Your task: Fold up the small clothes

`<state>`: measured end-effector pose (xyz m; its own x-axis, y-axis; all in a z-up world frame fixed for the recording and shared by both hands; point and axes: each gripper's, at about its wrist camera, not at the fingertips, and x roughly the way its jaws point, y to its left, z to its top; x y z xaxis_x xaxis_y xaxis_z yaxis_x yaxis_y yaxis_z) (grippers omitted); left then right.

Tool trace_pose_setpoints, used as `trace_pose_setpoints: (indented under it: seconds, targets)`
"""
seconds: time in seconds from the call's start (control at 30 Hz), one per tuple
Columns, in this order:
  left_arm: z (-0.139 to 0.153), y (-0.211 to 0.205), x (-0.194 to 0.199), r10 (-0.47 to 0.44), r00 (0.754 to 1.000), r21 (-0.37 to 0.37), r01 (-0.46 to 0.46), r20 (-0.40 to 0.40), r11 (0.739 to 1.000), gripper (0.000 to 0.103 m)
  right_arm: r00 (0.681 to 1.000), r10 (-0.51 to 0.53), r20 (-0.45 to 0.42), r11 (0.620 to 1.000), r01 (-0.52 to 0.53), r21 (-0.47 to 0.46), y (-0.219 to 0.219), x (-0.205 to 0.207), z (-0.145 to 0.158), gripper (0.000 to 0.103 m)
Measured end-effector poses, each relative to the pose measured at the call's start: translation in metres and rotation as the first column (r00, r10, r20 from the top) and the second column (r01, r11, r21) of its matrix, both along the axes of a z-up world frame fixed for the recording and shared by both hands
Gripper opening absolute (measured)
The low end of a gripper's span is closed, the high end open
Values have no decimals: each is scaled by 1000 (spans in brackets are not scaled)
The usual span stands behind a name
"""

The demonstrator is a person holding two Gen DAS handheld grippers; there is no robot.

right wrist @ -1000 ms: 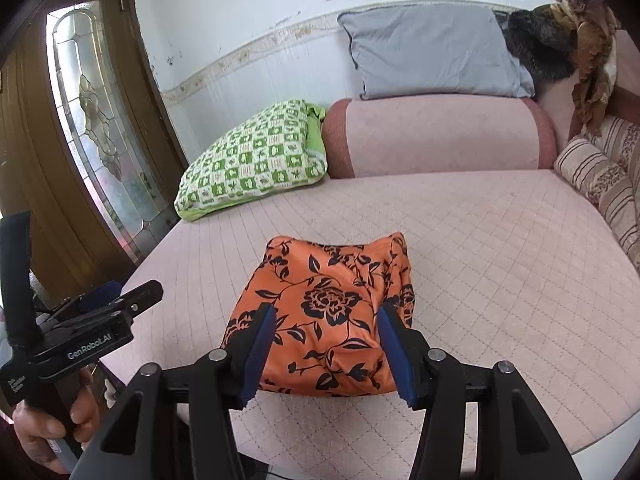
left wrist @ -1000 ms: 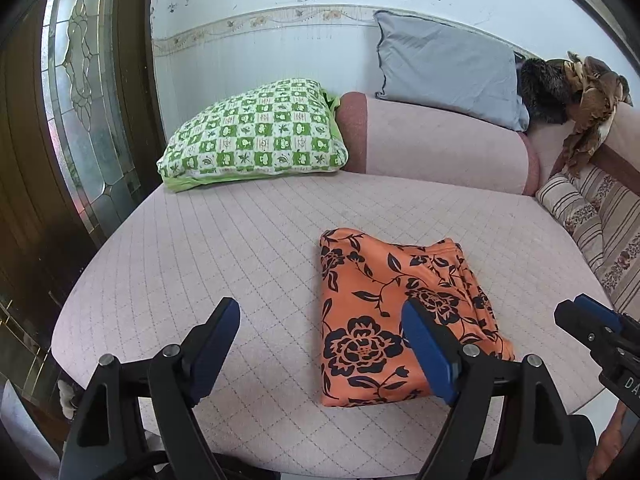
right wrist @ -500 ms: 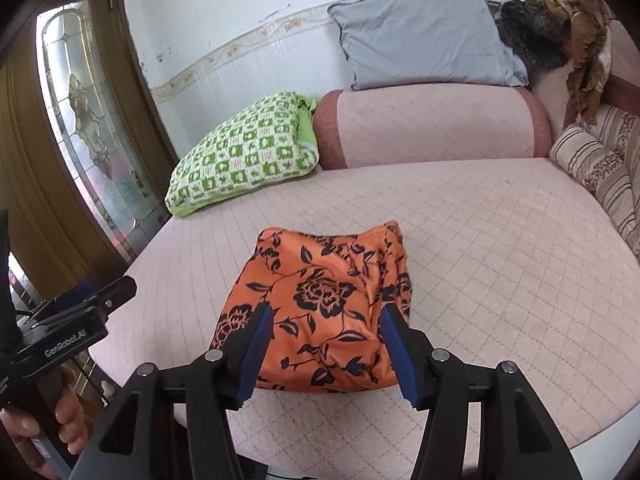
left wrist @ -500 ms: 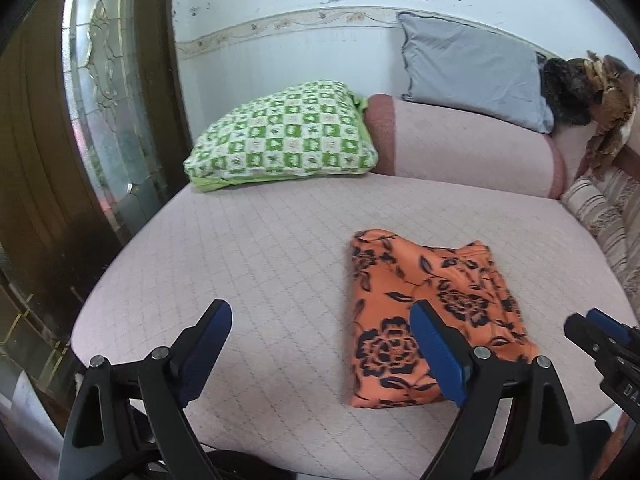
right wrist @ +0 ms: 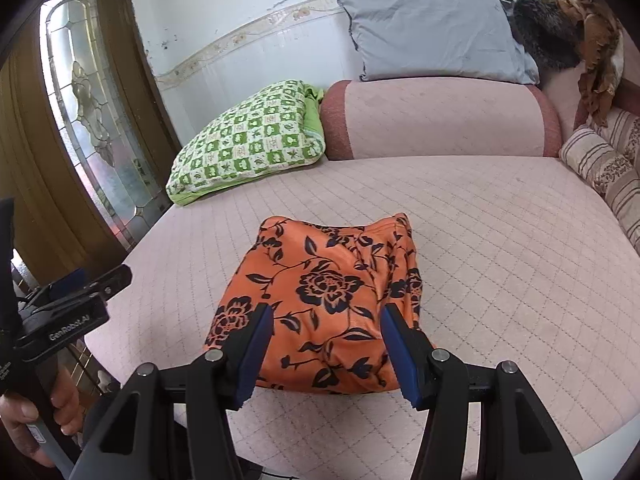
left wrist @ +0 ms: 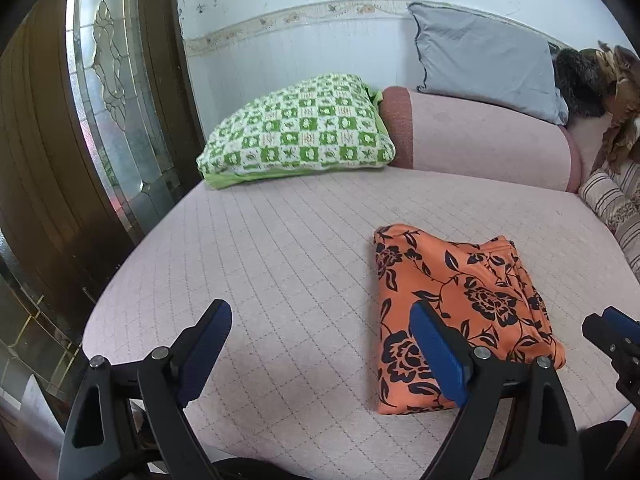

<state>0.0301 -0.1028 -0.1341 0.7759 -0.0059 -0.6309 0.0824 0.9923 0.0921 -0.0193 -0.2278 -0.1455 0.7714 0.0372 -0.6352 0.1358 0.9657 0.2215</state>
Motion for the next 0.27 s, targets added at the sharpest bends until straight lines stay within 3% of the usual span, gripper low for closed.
trace_pose_setpoints:
  seconds: [0.17, 0.27]
  targets:
    - [-6, 6, 9, -12, 999, -86, 8, -47, 996, 91, 999, -30, -11, 999, 30, 22, -16, 4, -4, 59]
    - [-10, 10, 24, -21, 997, -100, 13, -79, 995, 91, 999, -47, -14, 999, 47, 4, -29, 11, -5, 59]
